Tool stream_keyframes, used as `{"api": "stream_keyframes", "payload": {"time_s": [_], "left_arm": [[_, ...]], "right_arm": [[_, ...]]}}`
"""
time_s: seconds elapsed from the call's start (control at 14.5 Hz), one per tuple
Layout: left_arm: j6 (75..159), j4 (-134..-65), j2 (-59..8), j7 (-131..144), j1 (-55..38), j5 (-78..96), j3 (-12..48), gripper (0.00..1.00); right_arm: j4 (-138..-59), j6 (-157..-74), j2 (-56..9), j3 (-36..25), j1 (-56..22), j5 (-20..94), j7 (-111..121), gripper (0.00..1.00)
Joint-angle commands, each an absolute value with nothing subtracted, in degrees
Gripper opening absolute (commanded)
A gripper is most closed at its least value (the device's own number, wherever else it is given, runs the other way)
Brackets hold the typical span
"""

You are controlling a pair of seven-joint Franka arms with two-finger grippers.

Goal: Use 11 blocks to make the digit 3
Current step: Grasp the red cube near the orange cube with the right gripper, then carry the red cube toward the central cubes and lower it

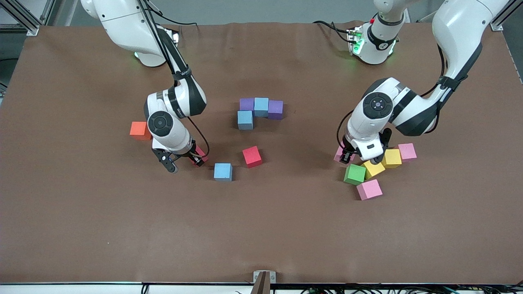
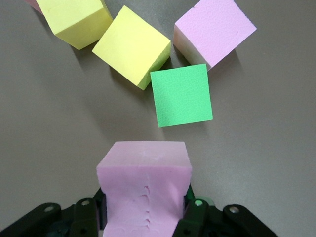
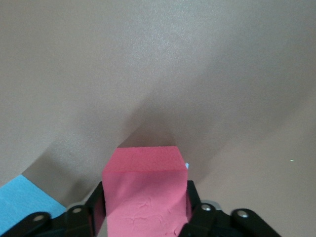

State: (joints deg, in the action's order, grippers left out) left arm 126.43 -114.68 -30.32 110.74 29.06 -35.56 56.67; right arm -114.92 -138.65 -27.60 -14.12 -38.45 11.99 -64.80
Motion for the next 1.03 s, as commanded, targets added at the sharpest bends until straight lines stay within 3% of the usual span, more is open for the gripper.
{"api": "stream_keyframes", "payload": {"time_s": [0.0, 0.48, 0.96], "left_arm": [[124.98, -113.55, -30.94, 110.21, 28.92, -34.37, 57.22, 0.29], [124.98, -113.47, -30.94, 110.3, 29.0, -34.37, 57.22, 0.29], [125.07, -113.47, -30.94, 110.39, 28.92, -34.37, 57.22, 0.29]], "right_arm": [[-114.79, -138.6, -27.51, -13.71, -40.15, 12.57, -64.43, 0.01], [-109.35, -138.43, -29.79, -13.71, -49.3, 12.3, -46.96, 0.0], [-103.45, -138.25, -34.89, -13.71, -52.82, 12.3, -27.96, 0.0]]}}
